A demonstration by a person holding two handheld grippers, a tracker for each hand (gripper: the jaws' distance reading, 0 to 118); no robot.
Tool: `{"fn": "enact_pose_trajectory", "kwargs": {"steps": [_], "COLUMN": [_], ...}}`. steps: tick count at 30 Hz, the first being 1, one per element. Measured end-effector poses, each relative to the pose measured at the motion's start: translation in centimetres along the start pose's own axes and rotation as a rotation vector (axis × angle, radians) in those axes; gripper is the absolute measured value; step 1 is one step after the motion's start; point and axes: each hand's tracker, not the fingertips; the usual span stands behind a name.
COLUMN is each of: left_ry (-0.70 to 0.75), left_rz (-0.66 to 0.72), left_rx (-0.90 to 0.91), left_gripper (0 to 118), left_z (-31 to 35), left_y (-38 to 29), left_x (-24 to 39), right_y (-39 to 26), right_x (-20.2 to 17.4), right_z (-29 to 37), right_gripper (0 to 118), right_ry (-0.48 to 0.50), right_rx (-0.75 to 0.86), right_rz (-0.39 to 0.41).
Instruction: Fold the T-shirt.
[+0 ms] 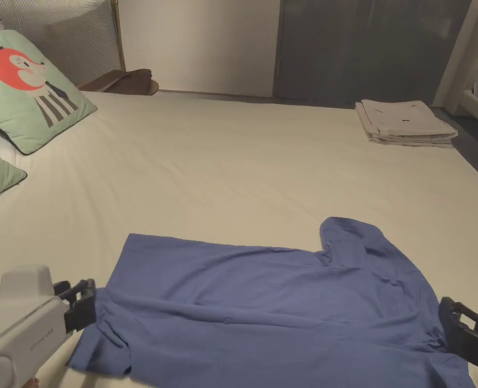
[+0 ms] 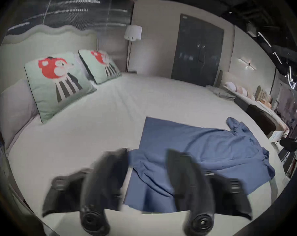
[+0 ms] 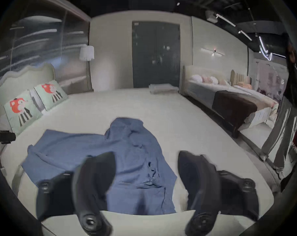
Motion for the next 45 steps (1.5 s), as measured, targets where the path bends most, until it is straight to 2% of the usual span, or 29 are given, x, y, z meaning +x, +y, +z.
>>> {"fn": "enact_pose_trajectory", "kwargs": {"steps": [1,2,3,4,7,13,14,16,17,18,24,26,28,30,32,34,35,36,37,38,39,42,45], "left_ry": [0.002,-0.006,-0.015,-0.026,-0.02,-0.021,-0.02,-0.038,-0.039,-0.039,-0.029,-0.029,-0.025,-0.009,0.021,0.034,0.034,0.028,0.023,0.026,0.023,0.003,-0.009], "left_rz": [-0.01,-0.016,-0.016,-0.024,-0.04,-0.025,-0.03,-0.04,-0.035,-0.035,0.024,0.043,0.041,0.02,-0.02,-0.023,-0.017,-0.009,0.0,0.002,0.0,0.006,0.003], "left_rx": [0.012,0.022,0.024,0.022,0.031,-0.02,-0.032,-0.088,-0.13,-0.159,-0.333,-0.383,-0.421,-0.446,-0.429,-0.432,-0.425,-0.418,-0.41,-0.408,-0.404,-0.382,-0.369], "left_gripper": [16,7,4,2,0,1,10,64,84,97,96,84,81,65,61,40,23,9,9,8,7,7,7], "left_z": [0.8,1.6,2.2,2.9,4.4,4.5,4.1,2.9,2.0,1.1,-4.3,-5.7,-6.7,-6.8,-6.4,-6.0,-5.7,-5.5,-5.1,-4.9,-4.6,-3.4,-2.6], "left_y": [-0.3,-0.7,-0.9,-1.1,-2.1,-2.9,-2.9,-2.9,-2.9,-3.0,-4.1,-4.8,-5.3,-5.8,-5.9,-5.6,-5.4,-5.3,-5.2,-5.0,-4.9,-4.6,-4.3], "left_x": [0.1,0.2,0.2,0.2,0.2,-0.8,-1.0,-1.4,-1.6,-1.8,-3.1,-3.1,-3.0,-2.2,-1.6,-1.2,-1.1,-1.1,-1.0,-0.9,-0.8,-0.5,-0.4], "right_y": [-0.1,-0.2,-0.4,-0.7,-1.1,-1.9,-2.0,-2.3,-2.3,-2.4,-2.6,-2.9,-3.5,-3.9,-3.4,-3.6,-3.8,-4.1,-4.4,-4.7,-5.1,-6.5,-7.9], "right_x": [-0.1,-0.4,-0.5,-0.6,-0.5,-1.5,-1.5,-1.4,-1.5,-1.5,-1.9,-2.1,-1.2,-1.1,-1.1,-1.0,-0.9,-0.6,-0.3,-0.1,0.1,1.3,2.0], "right_z": [1.0,1.8,2.4,2.7,4.0,5.2,5.3,5.4,5.4,5.5,5.9,5.8,5.0,4.8,4.9,4.4,4.1,3.8,3.2,2.6,2.1,0.6,-0.7], "right_gripper": [49,25,5,1,0,0,0,0,0,0,0,0,0,0,0,0,6,38,73,100,106,103,102], "right_ry": [0.003,-0.014,-0.022,-0.021,0.009,0.009,0.008,0.012,0.012,0.013,0.023,0.019,0.017,0.013,0.005,-0.016,-0.037,-0.043,-0.054,-0.065,-0.071,-0.095,-0.061], "right_rx": [0.012,0.03,0.041,0.049,0.052,0.04,0.032,0.028,0.025,0.021,0.004,-0.008,-0.023,-0.036,-0.05,-0.078,-0.095,-0.122,-0.177,-0.213,-0.237,-0.347,-0.434], "right_rz": [-0.005,-0.003,0.002,0.004,-0.027,-0.011,-0.008,-0.015,-0.019,-0.023,-0.022,-0.02,-0.023,-0.026,-0.02,-0.018,-0.019,-0.022,-0.025,-0.036,-0.036,-0.047,-0.07]}}
